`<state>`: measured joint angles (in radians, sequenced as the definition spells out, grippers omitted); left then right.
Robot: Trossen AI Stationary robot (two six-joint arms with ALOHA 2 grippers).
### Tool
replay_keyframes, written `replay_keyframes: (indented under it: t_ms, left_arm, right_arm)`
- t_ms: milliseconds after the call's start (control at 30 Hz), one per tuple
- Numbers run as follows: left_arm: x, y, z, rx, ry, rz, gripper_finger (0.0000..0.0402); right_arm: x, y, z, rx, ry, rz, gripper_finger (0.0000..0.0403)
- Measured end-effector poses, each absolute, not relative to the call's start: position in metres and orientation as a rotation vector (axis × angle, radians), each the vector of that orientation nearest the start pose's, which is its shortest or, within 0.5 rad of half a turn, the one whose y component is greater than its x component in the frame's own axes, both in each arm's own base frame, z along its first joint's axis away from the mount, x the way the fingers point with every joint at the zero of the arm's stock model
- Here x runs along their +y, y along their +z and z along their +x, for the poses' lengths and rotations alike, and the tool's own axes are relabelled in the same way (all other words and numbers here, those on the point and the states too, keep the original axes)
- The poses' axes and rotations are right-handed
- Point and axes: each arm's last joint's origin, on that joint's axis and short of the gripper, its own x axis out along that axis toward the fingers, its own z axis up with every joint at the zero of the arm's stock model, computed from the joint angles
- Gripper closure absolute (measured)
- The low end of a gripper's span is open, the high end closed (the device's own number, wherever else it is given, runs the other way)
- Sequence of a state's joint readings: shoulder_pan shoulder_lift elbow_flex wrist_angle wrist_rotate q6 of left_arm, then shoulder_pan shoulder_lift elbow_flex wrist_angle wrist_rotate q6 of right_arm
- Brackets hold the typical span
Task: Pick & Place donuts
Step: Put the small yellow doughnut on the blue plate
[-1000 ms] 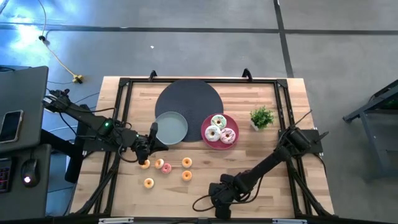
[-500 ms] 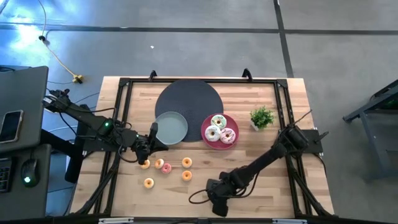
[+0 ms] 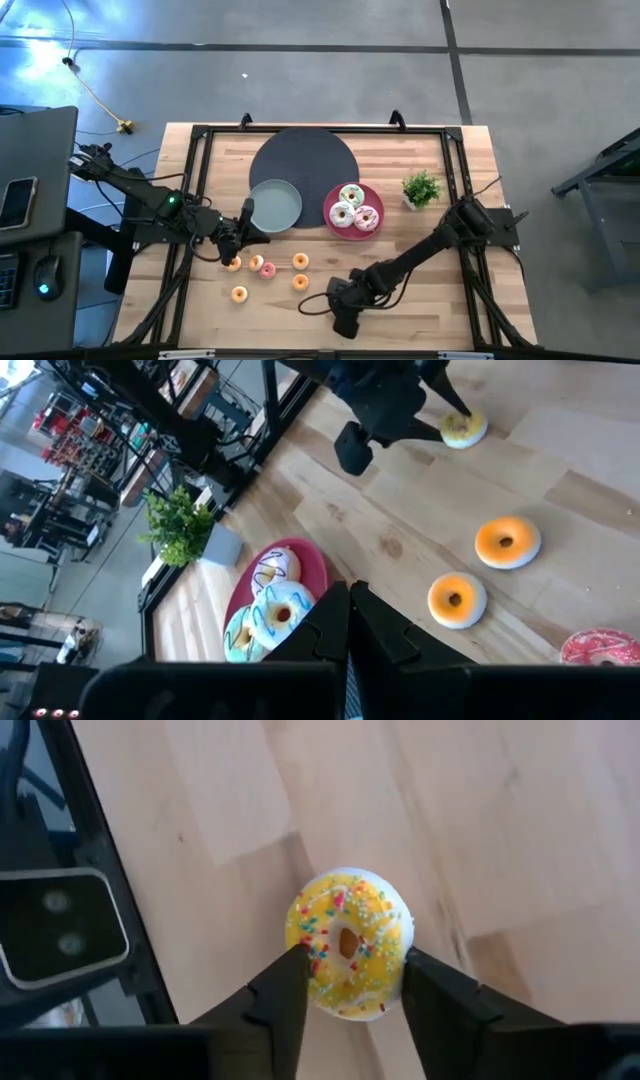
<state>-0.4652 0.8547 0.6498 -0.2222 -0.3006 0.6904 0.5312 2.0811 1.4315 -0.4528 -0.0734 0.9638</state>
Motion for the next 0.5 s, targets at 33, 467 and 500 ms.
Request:
replay_keyframes:
  t_ms: [33, 467, 500]
  left_arm:
    - [-0.076, 0.272, 0.170, 0.327, -0.298, 0.836, 0.0402]
    - [-0.078, 0.273, 0.166, 0.322, -0.336, 0.787, 0.0402]
    - [-0.080, 0.273, 0.164, 0.314, -0.339, 0.789, 0.0402]
  right_arm:
    - [0.215, 0.147, 0.365, 1.229, -0.025, 0.591, 0.0273]
    - [0.162, 0.196, 0.378, 1.010, -0.209, 0.560, 0.0362]
    - [0.152, 0.205, 0.379, 0.976, -0.233, 0.570, 0.0364]
